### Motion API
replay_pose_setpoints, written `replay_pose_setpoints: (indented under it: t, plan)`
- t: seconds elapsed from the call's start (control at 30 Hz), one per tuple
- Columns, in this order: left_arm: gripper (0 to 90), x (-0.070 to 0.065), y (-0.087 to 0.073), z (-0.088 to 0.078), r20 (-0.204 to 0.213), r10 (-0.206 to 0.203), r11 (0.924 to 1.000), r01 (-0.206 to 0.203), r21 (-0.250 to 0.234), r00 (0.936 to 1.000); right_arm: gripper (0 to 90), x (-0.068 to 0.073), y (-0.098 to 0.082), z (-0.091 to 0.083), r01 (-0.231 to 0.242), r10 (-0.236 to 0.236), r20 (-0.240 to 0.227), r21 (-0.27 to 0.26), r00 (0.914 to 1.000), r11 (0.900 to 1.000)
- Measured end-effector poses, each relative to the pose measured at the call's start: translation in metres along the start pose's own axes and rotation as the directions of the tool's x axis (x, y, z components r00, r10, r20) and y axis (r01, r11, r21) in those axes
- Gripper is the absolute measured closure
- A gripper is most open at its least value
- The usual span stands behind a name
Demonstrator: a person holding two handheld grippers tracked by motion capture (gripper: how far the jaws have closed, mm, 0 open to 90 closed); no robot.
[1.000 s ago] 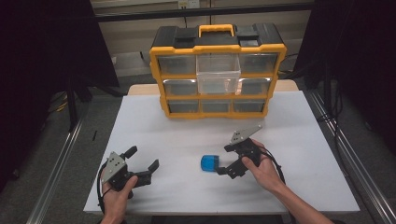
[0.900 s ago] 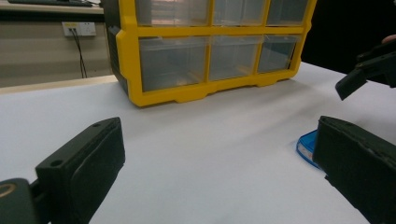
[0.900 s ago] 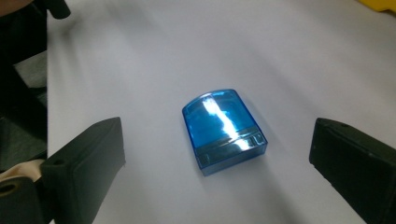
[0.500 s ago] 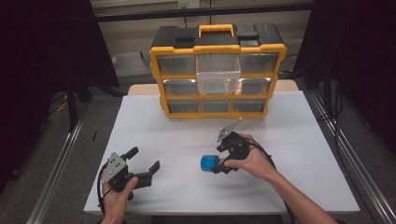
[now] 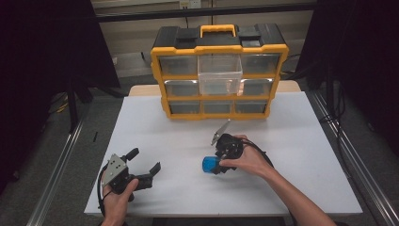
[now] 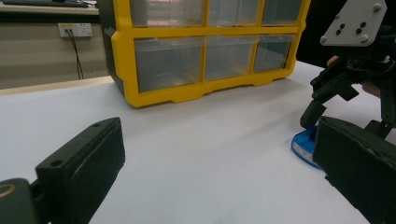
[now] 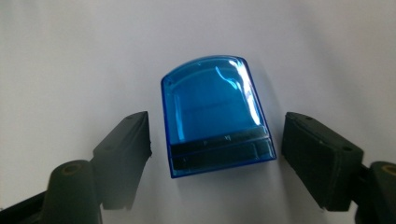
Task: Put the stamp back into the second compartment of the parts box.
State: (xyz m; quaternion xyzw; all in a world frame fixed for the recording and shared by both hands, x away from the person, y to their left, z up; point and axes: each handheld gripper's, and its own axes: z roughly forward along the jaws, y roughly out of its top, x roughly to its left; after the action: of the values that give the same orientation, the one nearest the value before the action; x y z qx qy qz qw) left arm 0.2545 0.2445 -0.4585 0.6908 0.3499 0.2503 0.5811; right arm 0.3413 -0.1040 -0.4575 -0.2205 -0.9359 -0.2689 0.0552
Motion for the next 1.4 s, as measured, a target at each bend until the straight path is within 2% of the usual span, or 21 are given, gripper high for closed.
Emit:
replay_pose_setpoints:
  t: [0.03, 0.07, 0.13, 0.17, 0.27, 0.33, 0.37, 0.47, 0.5, 0.57, 0.67, 0.83, 0.93, 1.17, 1.3, 1.4]
  plan:
    - [2.7, 0.000, 0.000, 0.000, 0.000, 0.002, 1.0000, -0.002, 0.000, 1.0000, 26.7, -0.001, 0.001, 0.002, 0.017, -0.017, -0.004, -0.007, 0.9998, 1.000]
    - [2.7, 0.000, -0.001, 0.000, 0.006, -0.002, 1.0000, 0.002, 0.003, 1.0000, 27.1, 0.000, 0.001, 0.002, 0.015, -0.015, 0.011, 0.002, 0.9998, 1.000]
    - [2.7, 0.001, -0.001, 0.000, 0.009, -0.001, 1.0000, 0.001, 0.005, 1.0000, 30.7, 0.001, 0.001, 0.005, 0.027, -0.027, -0.001, 0.021, 0.9996, 0.999]
    - [2.7, 0.000, -0.001, 0.000, 0.008, -0.003, 1.0000, 0.003, 0.001, 1.0000, 30.9, 0.001, 0.001, 0.006, 0.045, -0.045, 0.008, 0.031, 0.9989, 0.998]
    - [2.7, 0.000, 0.000, 0.000, 0.006, 0.004, 1.0000, -0.004, 0.005, 1.0000, 32.6, 0.003, 0.002, 0.006, 0.055, -0.056, 0.023, 0.042, 0.9982, 0.998]
    - [2.7, -0.001, -0.001, 0.002, 0.016, -0.012, 0.9999, 0.012, -0.002, 0.9998, 34.1, 0.003, 0.002, 0.007, 0.058, -0.059, 0.023, 0.044, 0.9980, 0.997]
    - [2.7, 0.001, 0.000, 0.001, 0.018, 0.002, 1.0000, -0.002, 0.009, 0.9998, 36.4, 0.003, 0.002, 0.006, 0.059, -0.061, 0.026, 0.046, 0.9978, 0.997]
    - [2.7, 0.000, 0.000, 0.001, 0.015, -0.001, 1.0000, 0.001, 0.007, 0.9999, 37.8, 0.005, 0.002, 0.007, 0.063, -0.065, 0.045, 0.051, 0.9969, 0.997]
    - [2.7, 0.001, 0.000, 0.000, 0.005, 0.012, 0.9999, -0.012, 0.011, 0.9999, 38.2, 0.005, 0.002, 0.007, 0.064, -0.066, 0.050, 0.052, 0.9965, 0.997]
    - [2.7, 0.000, 0.000, 0.000, 0.006, 0.007, 1.0000, -0.007, 0.007, 1.0000, 39.1, 0.006, 0.002, 0.007, 0.078, -0.081, 0.058, 0.059, 0.9950, 0.995]
    - [2.7, 0.000, 0.000, 0.001, 0.017, -0.001, 1.0000, 0.001, 0.009, 0.9999, 40.3, 0.009, 0.003, 0.008, 0.064, -0.069, 0.075, 0.059, 0.9948, 0.996]
    - [2.7, 0.002, 0.000, 0.000, 0.007, 0.006, 0.9998, -0.006, 0.018, 1.0000, 41.0, 0.009, 0.003, 0.008, 0.074, -0.079, 0.083, 0.058, 0.9934, 0.996]
    - [2.7, 0.002, -0.001, 0.000, 0.007, 0.002, 0.9999, -0.002, 0.016, 1.0000, 41.3, 0.009, 0.002, 0.007, 0.066, -0.070, 0.090, 0.044, 0.9935, 0.997]
    - [2.7, 0.002, -0.001, 0.001, 0.010, -0.003, 0.9999, 0.003, 0.014, 0.9999, 41.7, 0.004, 0.000, -0.002, 0.033, -0.033, 0.061, -0.007, 0.9976, 0.999]
    - [2.7, 0.001, -0.001, 0.001, 0.010, -0.004, 0.9999, 0.004, 0.013, 0.9999, 41.7, 0.005, -0.002, -0.007, 0.032, -0.030, 0.072, -0.023, 0.9969, 0.999]
    - [2.7, 0.002, -0.001, 0.001, 0.013, 0.003, 0.9998, -0.003, 0.019, 0.9999, 41.7, 0.006, -0.002, -0.014, 0.040, -0.034, 0.081, -0.076, 0.9962, 0.996]
